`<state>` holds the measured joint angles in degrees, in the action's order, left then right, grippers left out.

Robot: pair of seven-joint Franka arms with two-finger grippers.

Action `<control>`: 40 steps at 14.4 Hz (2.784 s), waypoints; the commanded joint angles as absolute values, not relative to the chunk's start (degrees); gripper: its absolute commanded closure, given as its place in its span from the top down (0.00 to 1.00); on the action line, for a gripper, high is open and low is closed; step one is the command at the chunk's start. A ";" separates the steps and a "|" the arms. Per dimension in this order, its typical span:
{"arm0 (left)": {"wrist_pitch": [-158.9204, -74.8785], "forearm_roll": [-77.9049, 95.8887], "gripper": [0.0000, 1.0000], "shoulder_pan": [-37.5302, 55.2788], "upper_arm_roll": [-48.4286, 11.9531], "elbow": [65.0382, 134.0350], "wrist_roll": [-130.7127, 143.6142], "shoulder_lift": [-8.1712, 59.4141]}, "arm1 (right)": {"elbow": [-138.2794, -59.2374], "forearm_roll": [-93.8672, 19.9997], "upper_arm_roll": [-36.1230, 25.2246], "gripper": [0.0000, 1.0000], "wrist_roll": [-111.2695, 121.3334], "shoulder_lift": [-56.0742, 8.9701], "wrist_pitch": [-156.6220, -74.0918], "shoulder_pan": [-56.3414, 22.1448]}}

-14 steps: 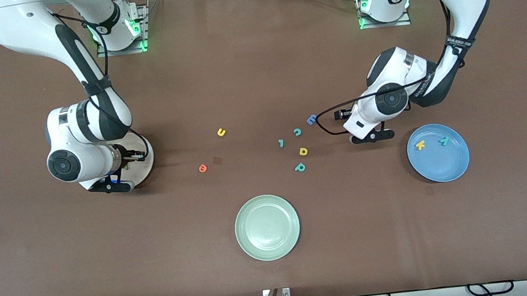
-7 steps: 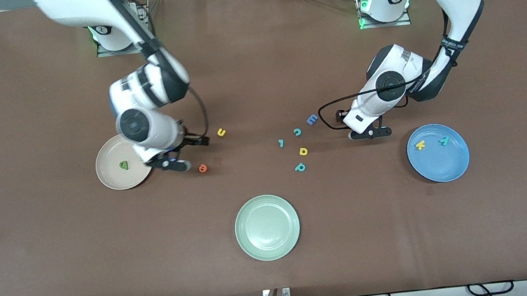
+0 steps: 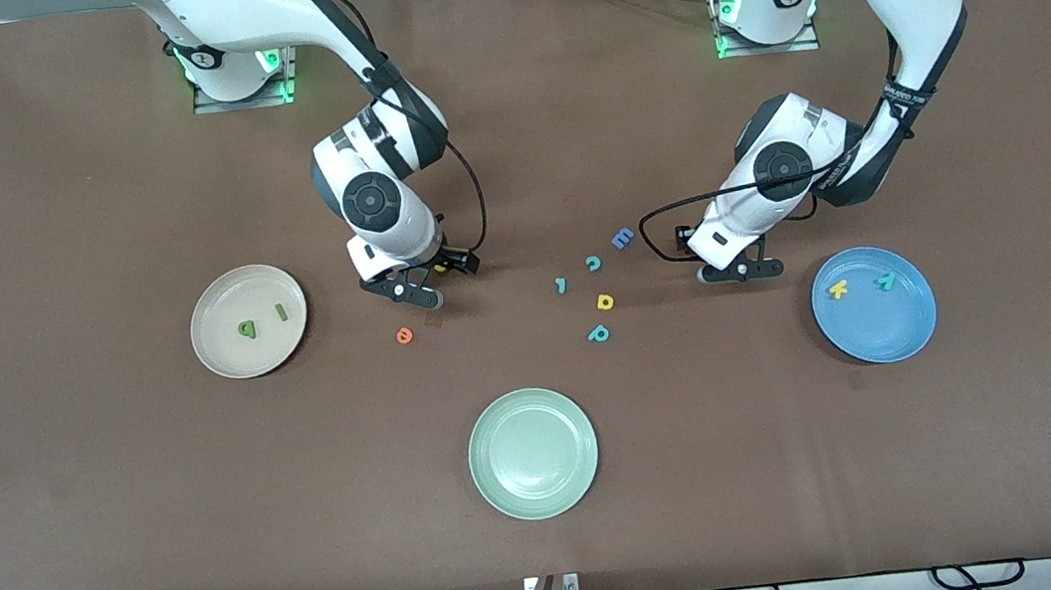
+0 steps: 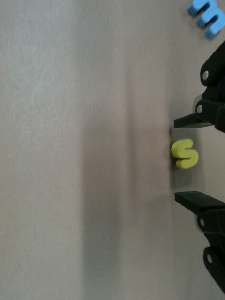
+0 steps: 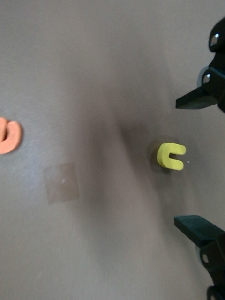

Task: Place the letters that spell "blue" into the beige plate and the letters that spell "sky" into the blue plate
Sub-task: 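Grasp yellow s with the left gripper while the right gripper grasps yellow n, then place the s on the blue plate while the right gripper places n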

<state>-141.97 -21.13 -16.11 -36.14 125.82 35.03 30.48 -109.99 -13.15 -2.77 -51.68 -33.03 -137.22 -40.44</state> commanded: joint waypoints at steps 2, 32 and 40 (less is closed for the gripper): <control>-143.70 -23.29 0.47 -17.14 -36.12 126.39 35.60 31.29 | -110.92 -13.97 -3.25 0.89 -55.71 -32.96 -137.99 -41.49; -140.36 -23.38 0.25 -16.96 -36.30 128.50 38.94 31.64 | -111.09 -13.27 -4.75 0.39 -58.36 -34.19 -141.59 -42.80; -126.43 -23.38 0.08 -16.96 -37.35 120.79 36.92 29.01 | -111.27 -13.27 -4.66 0.40 -58.89 -34.19 -142.03 -43.15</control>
<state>-133.37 -21.88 -16.78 -36.63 124.47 37.57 30.42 -110.53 -13.24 -4.05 -58.13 -33.85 -140.73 -42.05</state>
